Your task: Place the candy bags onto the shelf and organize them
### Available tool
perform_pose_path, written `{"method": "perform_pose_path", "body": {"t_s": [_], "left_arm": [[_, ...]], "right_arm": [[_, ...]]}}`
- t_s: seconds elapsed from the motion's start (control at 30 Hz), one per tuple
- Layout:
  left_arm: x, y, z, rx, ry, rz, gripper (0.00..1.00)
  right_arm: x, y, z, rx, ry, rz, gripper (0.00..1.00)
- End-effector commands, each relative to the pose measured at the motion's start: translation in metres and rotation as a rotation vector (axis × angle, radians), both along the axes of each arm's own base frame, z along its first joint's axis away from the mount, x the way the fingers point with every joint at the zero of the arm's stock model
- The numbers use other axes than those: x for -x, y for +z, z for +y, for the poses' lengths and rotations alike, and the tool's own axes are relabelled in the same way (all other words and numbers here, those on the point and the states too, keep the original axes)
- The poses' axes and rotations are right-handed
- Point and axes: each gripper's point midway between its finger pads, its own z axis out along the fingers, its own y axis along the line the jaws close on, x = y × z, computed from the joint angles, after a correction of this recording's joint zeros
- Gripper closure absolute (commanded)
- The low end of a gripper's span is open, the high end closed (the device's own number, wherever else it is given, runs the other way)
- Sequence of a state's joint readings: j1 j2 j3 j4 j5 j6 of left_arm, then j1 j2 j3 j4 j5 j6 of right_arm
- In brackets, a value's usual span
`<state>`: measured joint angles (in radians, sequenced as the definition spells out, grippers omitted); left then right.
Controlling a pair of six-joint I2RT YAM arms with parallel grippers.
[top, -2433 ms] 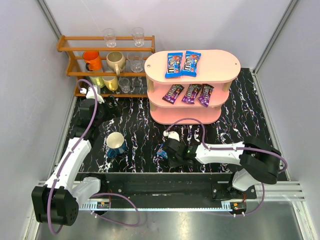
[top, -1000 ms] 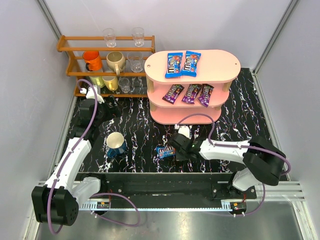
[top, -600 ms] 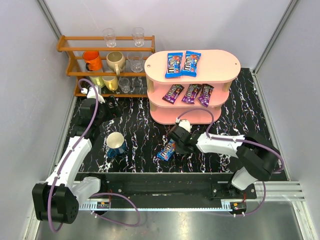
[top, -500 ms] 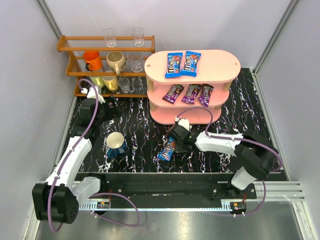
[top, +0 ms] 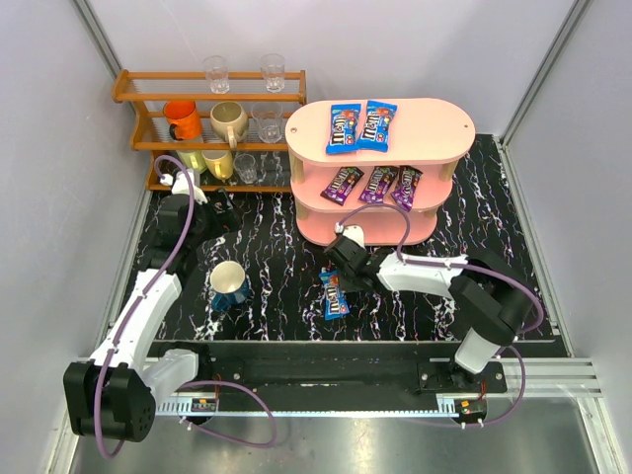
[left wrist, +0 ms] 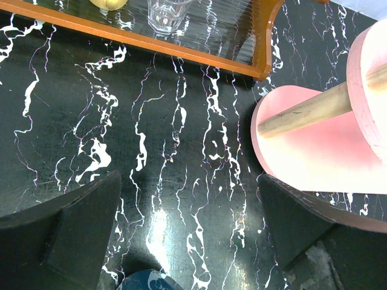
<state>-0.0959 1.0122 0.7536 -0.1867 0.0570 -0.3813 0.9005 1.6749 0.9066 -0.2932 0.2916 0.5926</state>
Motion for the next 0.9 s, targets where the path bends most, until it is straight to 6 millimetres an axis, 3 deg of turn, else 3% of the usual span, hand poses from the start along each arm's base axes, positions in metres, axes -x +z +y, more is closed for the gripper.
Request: {"method": "perform_pose_path", "body": {"t_s": [0.0, 0.17, 0.27, 0.33, 0.4, 0.43, 0.5, 0.53, 0.6, 0.63, 0.67, 0.87], "left_arm": [[-0.011, 0.029, 0.001, -0.002, 0.0, -0.083, 0.01], [-0.01, 0.031, 0.002, -0.002, 0.001, -0.089, 0.01], [-0.01, 0.031, 0.002, -0.002, 0.003, -0.091, 0.01], [-0.01, 0.03, 0.001, -0.002, 0.0, -0.089, 0.01], [-0.01, 0.032, 0.002, 0.0, 0.002, -0.092, 0.01], [-0.01, 0.032, 0.001, 0.0, 0.0, -0.093, 0.01], [-0.009, 0.033, 0.0, 0.003, -0.005, -0.099, 0.01], [-0.009, 0.034, 0.001, 0.004, -0.002, -0.104, 0.01], [-0.008, 0.035, 0.001, 0.005, -0.003, -0.11, 0.01], [-0.008, 0.036, 0.001, 0.006, -0.001, -0.113, 0.01], [-0.009, 0.035, 0.001, 0.007, -0.003, -0.11, 0.01], [-0.011, 0.034, 0.0, 0.006, -0.007, -0.101, 0.01]], "right_arm": [[-0.004, -0.005, 0.014, -0.019, 0.059, 0.026, 1.0], [-0.008, -0.002, 0.024, -0.039, 0.074, 0.026, 1.0], [-0.012, 0.006, 0.016, -0.024, 0.047, -0.011, 1.0], [-0.013, 0.025, 0.011, -0.052, 0.027, -0.058, 0.86], [-0.009, 0.029, -0.006, -0.045, -0.014, -0.086, 0.72], [-0.008, 0.043, -0.009, -0.077, -0.022, -0.114, 0.56], [0.003, 0.04, -0.02, -0.089, -0.031, -0.1, 0.48], [0.007, 0.05, -0.021, -0.127, -0.031, -0.115, 0.37], [0.022, 0.043, -0.026, -0.159, -0.027, -0.077, 0.31], [0.026, 0.051, -0.026, -0.198, -0.025, -0.088, 0.3], [0.037, 0.043, -0.027, -0.217, -0.002, -0.056, 0.27], [0.067, 0.048, 0.002, -0.434, 0.17, -0.002, 0.25]]}}
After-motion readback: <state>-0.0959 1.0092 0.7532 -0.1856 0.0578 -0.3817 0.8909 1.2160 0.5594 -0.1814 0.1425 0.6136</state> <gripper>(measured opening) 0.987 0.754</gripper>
